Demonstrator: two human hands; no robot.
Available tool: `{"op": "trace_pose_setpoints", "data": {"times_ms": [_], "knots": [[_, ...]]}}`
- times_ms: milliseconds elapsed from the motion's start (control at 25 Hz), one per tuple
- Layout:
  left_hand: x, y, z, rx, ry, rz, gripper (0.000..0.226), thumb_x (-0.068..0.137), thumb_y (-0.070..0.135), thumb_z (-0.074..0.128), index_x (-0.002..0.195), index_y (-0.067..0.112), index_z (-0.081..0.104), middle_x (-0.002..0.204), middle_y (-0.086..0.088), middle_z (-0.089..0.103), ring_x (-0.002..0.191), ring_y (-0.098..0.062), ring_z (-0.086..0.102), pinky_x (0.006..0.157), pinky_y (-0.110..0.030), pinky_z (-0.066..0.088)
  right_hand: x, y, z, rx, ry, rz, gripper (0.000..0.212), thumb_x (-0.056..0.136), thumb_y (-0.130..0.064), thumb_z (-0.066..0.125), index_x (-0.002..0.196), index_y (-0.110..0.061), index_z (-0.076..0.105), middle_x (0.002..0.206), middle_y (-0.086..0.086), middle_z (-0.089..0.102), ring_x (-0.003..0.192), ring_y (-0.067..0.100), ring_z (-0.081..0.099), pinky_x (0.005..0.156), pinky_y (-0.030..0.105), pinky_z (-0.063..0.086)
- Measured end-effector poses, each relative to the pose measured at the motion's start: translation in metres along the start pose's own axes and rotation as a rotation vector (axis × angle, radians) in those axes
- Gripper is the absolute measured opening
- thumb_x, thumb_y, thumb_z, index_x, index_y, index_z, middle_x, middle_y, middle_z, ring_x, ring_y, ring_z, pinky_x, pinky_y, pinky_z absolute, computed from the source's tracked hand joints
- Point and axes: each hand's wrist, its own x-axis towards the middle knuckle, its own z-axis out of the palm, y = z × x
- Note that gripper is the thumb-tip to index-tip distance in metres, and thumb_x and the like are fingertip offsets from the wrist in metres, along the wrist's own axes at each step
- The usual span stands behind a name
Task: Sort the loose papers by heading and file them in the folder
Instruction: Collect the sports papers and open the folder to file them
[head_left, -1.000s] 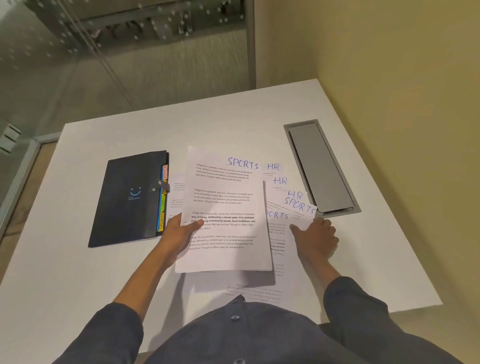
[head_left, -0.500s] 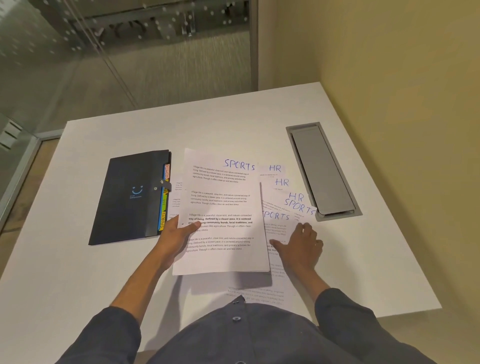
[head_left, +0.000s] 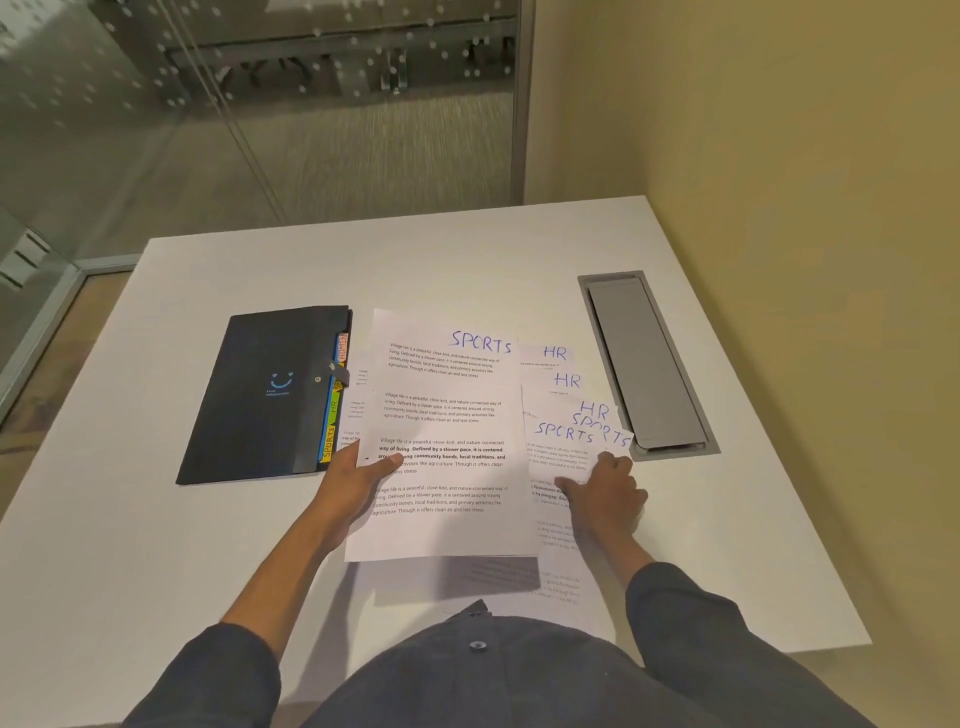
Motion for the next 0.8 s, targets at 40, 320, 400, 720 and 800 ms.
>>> {"op": "trace_pose_setpoints", "data": {"times_ms": [40, 320, 400, 720, 800], "knots": [[-0.001, -0.001, -0.001, -0.012, 0.000, 0.001, 0.033, 0.094, 0.006, 0.058, 0.125, 0.017, 0.054, 0.111, -0.002, 0.069, 0.094, -0.020, 0.068, 0.069, -0.031, 0.057, -0.001, 0.001, 0.000, 0.059, -0.015, -0.006, 0.070, 0.081, -0.051, 0.072, 0.131, -0.012, 0.042, 0.126, 0.009, 0.051, 0.110, 0.029, 0.057, 0.092, 0.039, 0.039], [-0.004, -0.001, -0.002, -0.023, 0.008, 0.014, 0.028, 0.094, 0.003, 0.056, 0.118, 0.018, 0.055, 0.096, 0.006, 0.069, 0.085, -0.017, 0.068, 0.060, -0.027, 0.056, 0.001, 0.009, -0.011, 0.725, -0.158, 0.062, 0.062, 0.084, -0.004, 0.066, 0.142, -0.008, 0.043, 0.111, 0.010, 0.066, 0.092, 0.026, 0.063, 0.072, 0.022, 0.045], [-0.003, -0.001, -0.002, -0.020, 0.010, 0.015, 0.029, 0.094, 0.004, 0.057, 0.118, 0.019, 0.054, 0.096, 0.007, 0.069, 0.086, -0.017, 0.068, 0.061, -0.028, 0.056, 0.002, 0.013, -0.015, 0.717, -0.176, -0.026, 0.034, 0.086, -0.003, 0.064, 0.121, -0.005, 0.064, 0.103, 0.007, 0.071, 0.074, 0.012, 0.062, 0.054, 0.009, 0.043], [0.006, 0.004, -0.007, 0.069, 0.054, 0.129, 0.023, 0.094, 0.007, 0.058, 0.114, 0.019, 0.056, 0.099, 0.005, 0.068, 0.089, -0.019, 0.067, 0.076, -0.037, 0.055, -0.002, 0.005, -0.077, 0.696, 0.036, -0.369, 0.020, 0.101, -0.018, 0.051, 0.117, -0.013, 0.062, 0.104, -0.001, 0.069, 0.086, 0.008, 0.068, 0.064, 0.016, 0.050], [0.008, 0.007, -0.011, 0.076, 0.082, 0.172, 0.021, 0.095, 0.008, 0.057, 0.114, 0.018, 0.058, 0.099, 0.003, 0.069, 0.090, -0.021, 0.067, 0.078, -0.039, 0.056, -0.004, 0.002, -0.100, 0.755, 0.092, -0.410, 0.016, 0.102, -0.019, 0.051, 0.112, -0.014, 0.061, 0.098, -0.004, 0.069, 0.078, -0.004, 0.066, 0.057, 0.012, 0.049]]}}
